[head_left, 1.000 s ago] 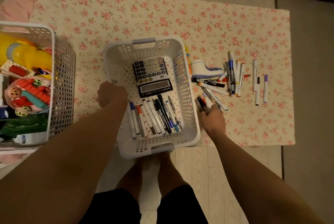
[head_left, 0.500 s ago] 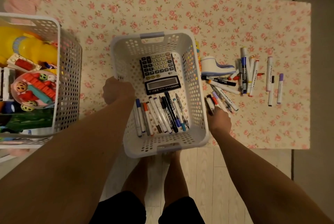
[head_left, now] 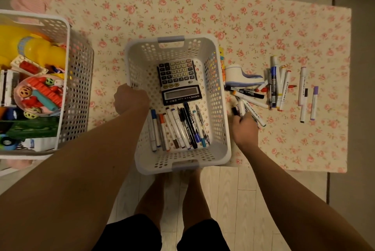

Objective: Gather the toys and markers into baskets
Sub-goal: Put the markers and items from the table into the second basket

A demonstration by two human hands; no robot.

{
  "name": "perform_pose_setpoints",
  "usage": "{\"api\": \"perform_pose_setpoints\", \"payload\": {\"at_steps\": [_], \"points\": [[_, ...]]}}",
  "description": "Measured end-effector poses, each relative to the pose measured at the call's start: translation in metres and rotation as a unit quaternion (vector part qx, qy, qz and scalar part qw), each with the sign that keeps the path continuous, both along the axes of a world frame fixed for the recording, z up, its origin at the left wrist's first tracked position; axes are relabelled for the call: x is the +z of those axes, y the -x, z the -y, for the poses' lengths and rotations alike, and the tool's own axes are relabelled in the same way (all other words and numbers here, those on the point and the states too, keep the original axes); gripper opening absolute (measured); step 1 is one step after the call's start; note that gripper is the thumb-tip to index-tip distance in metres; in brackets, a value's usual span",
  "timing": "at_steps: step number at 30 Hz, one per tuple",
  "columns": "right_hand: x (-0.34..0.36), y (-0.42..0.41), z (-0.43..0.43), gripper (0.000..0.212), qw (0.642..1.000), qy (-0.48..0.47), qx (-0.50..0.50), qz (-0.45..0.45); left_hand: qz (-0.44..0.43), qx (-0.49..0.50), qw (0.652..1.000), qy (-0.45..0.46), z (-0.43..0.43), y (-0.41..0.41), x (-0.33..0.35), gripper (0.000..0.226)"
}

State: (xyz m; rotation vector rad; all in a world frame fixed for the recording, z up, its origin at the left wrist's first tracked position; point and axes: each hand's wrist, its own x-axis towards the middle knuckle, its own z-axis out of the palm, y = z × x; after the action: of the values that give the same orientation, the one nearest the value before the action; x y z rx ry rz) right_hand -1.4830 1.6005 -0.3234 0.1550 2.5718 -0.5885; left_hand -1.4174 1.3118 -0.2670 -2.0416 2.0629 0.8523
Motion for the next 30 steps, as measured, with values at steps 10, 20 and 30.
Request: {"api": "perform_pose_setpoints", "payload": {"at_steps": [10, 20, 30], "points": [[0.09, 0.029, 0.069, 0.015, 0.964, 0.262, 0.013, -0.032, -0.006, -0.013, 1.0, -0.015, 0.0, -0.003, 0.002, 0.031], [0.065, -0.023, 0.11, 0.013, 0.948, 0.239, 0.121, 0.171, -0.007, -0.017, 1.0, -0.007, 0.0, -0.004, -0.002, 0.028], [0.019, -0.054, 0.099, 0.029, 0.978, 0.035, 0.11, 0.173, -0.001, -0.014, 1.0, -0.003, 0.0, -0.003, -0.004, 0.024]]}}
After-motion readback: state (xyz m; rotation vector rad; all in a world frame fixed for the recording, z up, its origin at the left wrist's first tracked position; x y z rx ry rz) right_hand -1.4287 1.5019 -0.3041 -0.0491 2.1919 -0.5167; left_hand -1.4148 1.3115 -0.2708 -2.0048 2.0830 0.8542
